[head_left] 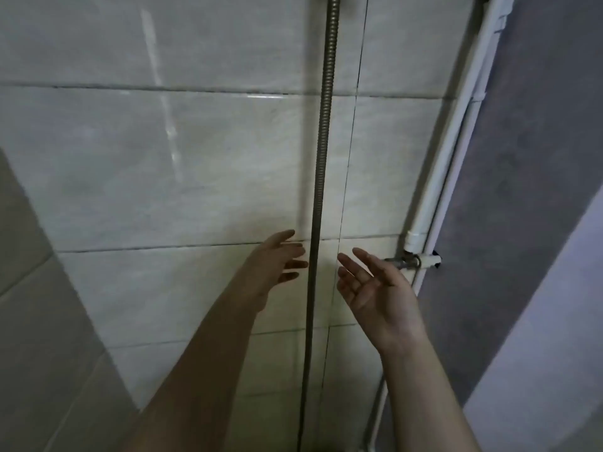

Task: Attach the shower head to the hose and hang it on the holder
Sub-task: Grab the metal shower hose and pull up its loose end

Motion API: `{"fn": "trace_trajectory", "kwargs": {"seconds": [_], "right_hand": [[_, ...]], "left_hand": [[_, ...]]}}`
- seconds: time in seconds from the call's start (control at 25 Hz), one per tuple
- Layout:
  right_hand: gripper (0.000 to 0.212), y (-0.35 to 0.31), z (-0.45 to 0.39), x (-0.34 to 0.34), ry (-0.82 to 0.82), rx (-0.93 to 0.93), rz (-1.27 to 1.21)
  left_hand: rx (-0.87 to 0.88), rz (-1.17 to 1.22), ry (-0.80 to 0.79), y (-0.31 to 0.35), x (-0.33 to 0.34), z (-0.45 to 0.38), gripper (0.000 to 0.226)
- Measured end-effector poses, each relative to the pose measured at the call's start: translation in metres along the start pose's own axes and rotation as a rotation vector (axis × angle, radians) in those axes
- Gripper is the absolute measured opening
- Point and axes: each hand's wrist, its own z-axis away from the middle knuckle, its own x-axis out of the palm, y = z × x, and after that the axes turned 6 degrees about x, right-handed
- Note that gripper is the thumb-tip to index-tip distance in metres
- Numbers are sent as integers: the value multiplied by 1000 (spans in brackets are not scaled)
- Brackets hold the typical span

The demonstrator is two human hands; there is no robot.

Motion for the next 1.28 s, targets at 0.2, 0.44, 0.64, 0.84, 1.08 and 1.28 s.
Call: {"fn": "trace_trajectory", "kwargs": {"seconds": [0.2, 0.44, 0.64, 0.84, 1.08, 1.28], "right_hand": [[27, -2, -17, -24, 52, 80, 44], [42, 0, -29, -61, 48, 105, 315], [57, 13, -38, -82, 80, 180, 1080], [53, 24, -40, -101, 37, 260, 1392], [3, 15, -40, -104, 84, 140, 1377], [5, -7, -34, -88, 64, 41, 1267]], "left_hand": [[-12, -364, -175, -19, 24, -8, 30], [41, -296, -196, -33, 37, -14, 24], [141, -167, -160, -21, 53, -10, 25], [219, -67, -162, 3, 63, -11, 24], [195, 6, -159, 0, 60, -9, 42], [-44, -463, -392, -54, 38, -2, 75]]}}
